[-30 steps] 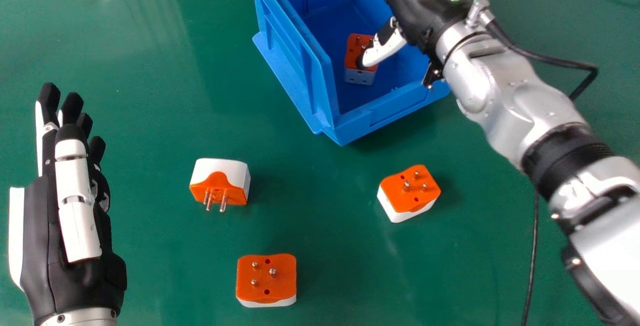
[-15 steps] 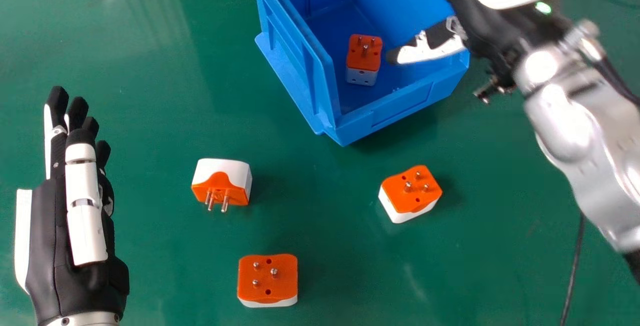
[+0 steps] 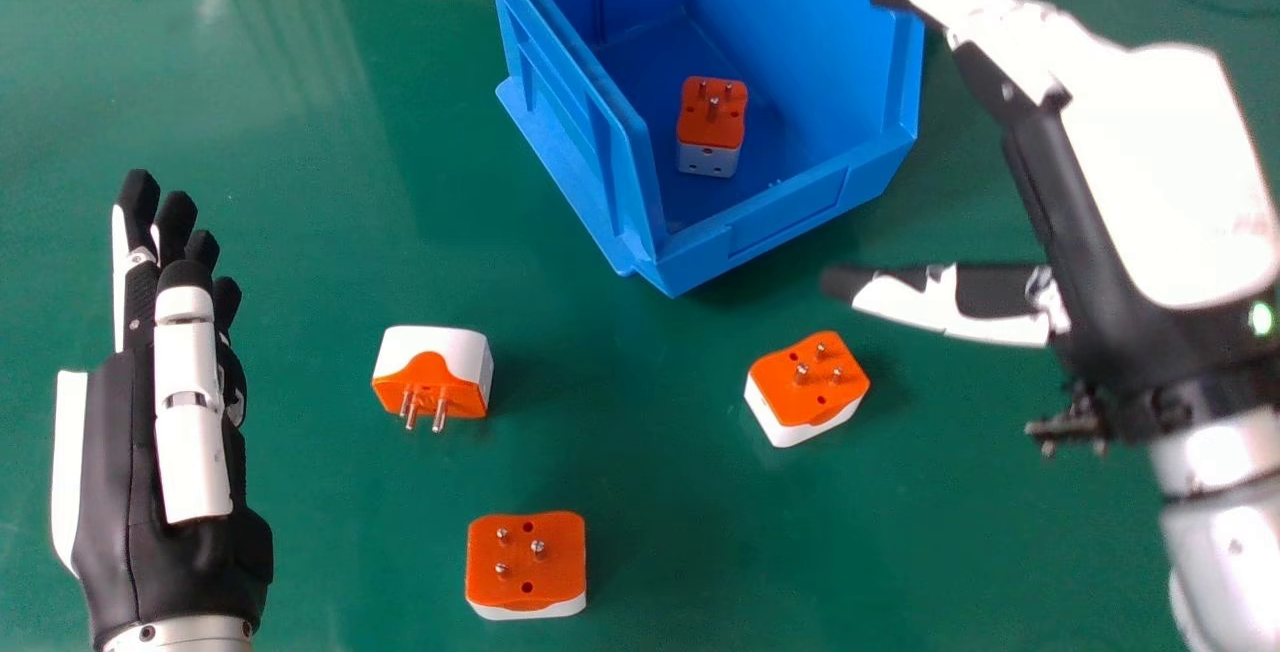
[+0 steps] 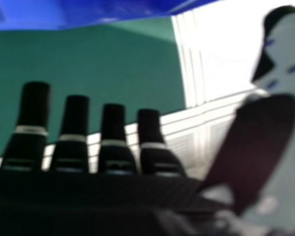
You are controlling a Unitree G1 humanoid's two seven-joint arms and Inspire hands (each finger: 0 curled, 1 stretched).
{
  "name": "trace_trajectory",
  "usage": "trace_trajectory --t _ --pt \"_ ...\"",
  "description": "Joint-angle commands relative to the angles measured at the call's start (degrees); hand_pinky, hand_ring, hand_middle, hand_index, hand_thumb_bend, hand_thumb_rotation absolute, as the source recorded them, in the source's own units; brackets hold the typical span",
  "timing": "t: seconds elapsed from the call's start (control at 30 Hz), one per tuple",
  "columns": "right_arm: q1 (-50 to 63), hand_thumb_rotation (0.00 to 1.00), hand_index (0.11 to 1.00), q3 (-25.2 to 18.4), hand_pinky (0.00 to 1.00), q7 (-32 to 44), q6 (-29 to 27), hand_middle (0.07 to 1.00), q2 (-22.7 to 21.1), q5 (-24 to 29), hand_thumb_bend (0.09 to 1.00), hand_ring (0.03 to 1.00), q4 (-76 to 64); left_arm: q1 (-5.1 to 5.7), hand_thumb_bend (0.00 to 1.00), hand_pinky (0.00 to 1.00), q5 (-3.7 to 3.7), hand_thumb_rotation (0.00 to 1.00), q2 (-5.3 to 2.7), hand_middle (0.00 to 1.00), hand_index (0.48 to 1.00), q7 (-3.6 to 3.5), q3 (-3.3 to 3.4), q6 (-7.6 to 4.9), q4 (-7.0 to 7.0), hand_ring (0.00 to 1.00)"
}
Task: Pick all objects and put in blue box
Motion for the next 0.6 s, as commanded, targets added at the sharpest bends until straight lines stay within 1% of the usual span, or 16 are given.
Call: trace_trajectory --t 0.0,0.07,0.13,0.23,0.3,0.4,0.5,0.57 --pt "3.4 0.30 0.799 -0.7 0.60 -3.2 -2.3 0.819 1.9 0.1 0.618 0.771 -2.0 -0.07 0.01 1.00 0.24 1.00 0.18 1.00 1.000 0.07 0.20 -1.68 -0.27 1.00" --pt "5.9 0.29 0.793 -0.3 0.59 -3.9 -3.2 0.813 3.0 -0.3 0.635 0.765 -1.8 0.03 0.00 1.00 0.20 1.00 0.13 1.00 1.000 0.08 0.16 -1.72 -0.22 1.00" --pt "8.4 0.28 0.789 0.4 0.59 -4.1 -3.2 0.806 4.3 -1.3 0.655 0.758 -1.7 0.27 0.00 1.00 0.03 1.00 0.06 1.00 1.000 0.08 0.09 -1.58 -0.35 1.00" --pt "11.8 0.28 0.791 1.7 0.60 -4.4 -3.1 0.806 6.2 -2.6 0.670 0.756 -1.0 0.61 0.00 1.00 -0.31 1.00 -0.10 1.00 1.000 0.04 0.09 -1.75 -0.28 1.00" --pt "13.1 0.29 0.793 2.8 0.61 -5.0 -2.9 0.809 7.6 -3.6 0.685 0.759 0.3 0.70 0.00 1.00 0.06 1.00 -0.02 1.00 1.000 0.14 0.13 -1.70 -0.25 1.00" --pt "14.2 0.30 0.797 4.6 0.62 -5.0 -2.0 0.817 9.3 -5.0 0.703 0.765 2.3 0.52 0.00 1.00 0.17 1.00 0.07 1.00 1.000 0.24 0.30 -1.61 -0.19 1.00" --pt "14.2 0.32 0.808 6.2 0.64 -5.3 -0.8 0.831 10.7 -6.8 0.715 0.778 4.8 0.39 0.00 1.00 0.15 1.00 0.16 1.00 1.000 0.30 0.36 -1.30 -0.47 1.00" --pt "13.4 0.34 0.815 7.1 0.66 -6.0 -0.1 0.843 11.4 -8.0 0.727 0.789 7.1 0.27 0.00 1.00 -0.09 1.00 0.18 1.00 1.000 0.33 0.44 -0.99 -0.66 1.00"
